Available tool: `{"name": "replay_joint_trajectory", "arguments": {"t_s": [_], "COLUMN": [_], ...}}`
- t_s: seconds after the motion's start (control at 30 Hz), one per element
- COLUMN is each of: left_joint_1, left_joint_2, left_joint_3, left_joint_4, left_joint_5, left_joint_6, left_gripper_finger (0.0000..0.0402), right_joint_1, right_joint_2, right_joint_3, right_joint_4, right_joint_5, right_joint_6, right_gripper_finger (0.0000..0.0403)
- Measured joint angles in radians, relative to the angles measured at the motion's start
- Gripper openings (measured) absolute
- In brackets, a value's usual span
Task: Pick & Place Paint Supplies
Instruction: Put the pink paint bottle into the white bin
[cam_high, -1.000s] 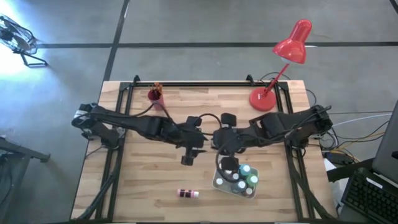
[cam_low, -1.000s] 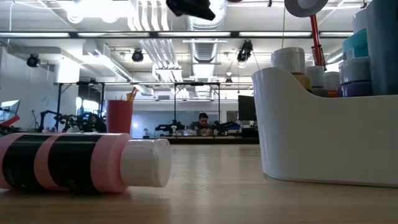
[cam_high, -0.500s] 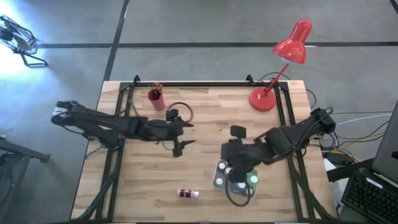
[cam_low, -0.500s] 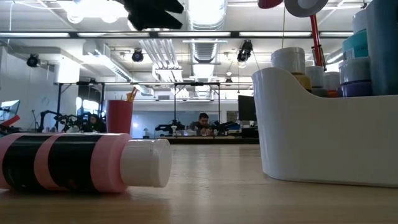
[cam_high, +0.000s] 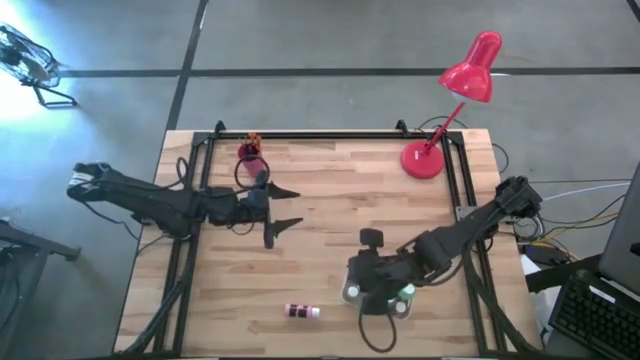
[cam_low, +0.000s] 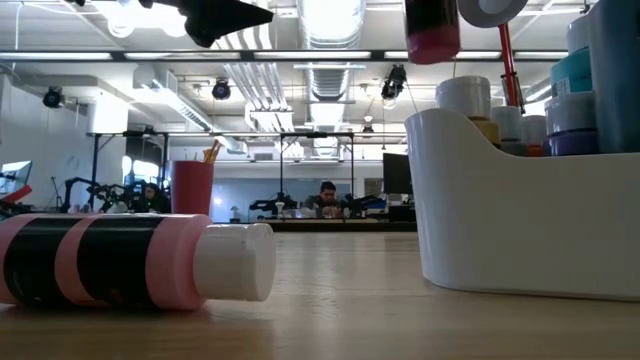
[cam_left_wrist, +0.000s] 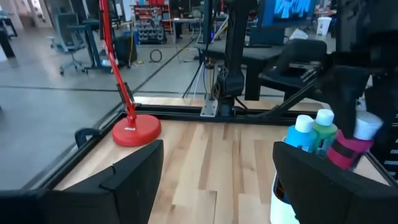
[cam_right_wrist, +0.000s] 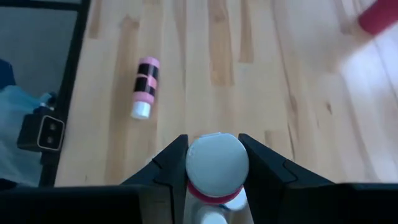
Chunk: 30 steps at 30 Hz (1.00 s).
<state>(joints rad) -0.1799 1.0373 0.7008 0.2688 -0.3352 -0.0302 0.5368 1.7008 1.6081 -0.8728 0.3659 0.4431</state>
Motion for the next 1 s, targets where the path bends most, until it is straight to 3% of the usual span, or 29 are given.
{"name": "replay_joint_trajectory", "arguments": {"t_s": [0.47, 1.0], "left_joint_1": [0.000, 0.001], "left_joint_2": [-0.004, -0.004], "left_joint_3": [-0.014, -0.017], "left_joint_4": [0.054, 0.105], "left_joint_5": [-0.004, -0.005], "left_joint_6": [0.027, 0.026], "left_gripper_finger": [0.0307, 0.0307], "right_joint_1": [0.017, 0.017], "right_joint_2": [-0.184, -0.212], "right_joint_3": [-0.373, -0.554], "right_joint_4": [0.382, 0.553], "right_joint_5": [-0.011, -0.091], "right_joint_6": [-0.096, -0.114], "right_gripper_finger": [0.0110, 0.0110]}}
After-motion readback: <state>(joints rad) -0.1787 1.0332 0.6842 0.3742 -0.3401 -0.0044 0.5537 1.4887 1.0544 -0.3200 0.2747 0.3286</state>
